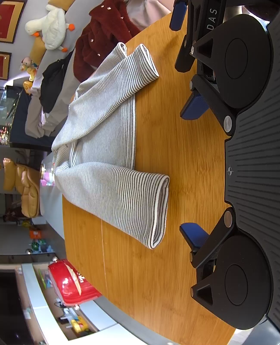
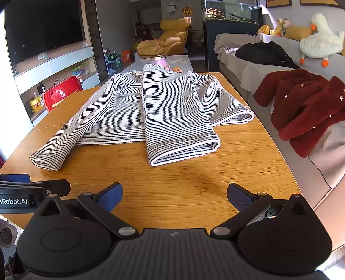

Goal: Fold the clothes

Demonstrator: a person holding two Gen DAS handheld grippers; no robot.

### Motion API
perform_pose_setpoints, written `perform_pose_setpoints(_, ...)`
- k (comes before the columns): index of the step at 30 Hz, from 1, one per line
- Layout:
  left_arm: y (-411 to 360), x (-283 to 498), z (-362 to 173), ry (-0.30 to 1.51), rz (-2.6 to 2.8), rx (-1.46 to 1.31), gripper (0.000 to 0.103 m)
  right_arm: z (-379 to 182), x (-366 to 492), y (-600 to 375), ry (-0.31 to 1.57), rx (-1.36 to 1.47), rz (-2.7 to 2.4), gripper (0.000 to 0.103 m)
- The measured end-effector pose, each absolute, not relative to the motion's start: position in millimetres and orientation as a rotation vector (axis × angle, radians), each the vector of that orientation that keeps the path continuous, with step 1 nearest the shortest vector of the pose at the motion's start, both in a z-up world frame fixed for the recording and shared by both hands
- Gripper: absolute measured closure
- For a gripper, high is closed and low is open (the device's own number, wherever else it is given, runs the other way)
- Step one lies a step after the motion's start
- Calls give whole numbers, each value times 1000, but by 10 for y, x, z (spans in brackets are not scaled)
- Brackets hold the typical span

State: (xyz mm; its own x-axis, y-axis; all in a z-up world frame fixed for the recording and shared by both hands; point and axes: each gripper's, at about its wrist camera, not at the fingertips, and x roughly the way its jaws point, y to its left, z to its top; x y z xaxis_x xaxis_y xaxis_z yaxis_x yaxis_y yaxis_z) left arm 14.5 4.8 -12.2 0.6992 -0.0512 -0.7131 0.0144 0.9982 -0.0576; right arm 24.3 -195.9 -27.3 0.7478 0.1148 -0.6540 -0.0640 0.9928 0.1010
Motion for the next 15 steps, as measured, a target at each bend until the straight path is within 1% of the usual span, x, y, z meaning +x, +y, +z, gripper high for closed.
perform_pose_setpoints(10,41,201,-129,799,-55,-45,0,-224,267,-1954,694,45,114,0)
perform_pose_setpoints(15,97,365,-29,760,-95,-73,0,-200,464,-1998,686,27,133,0)
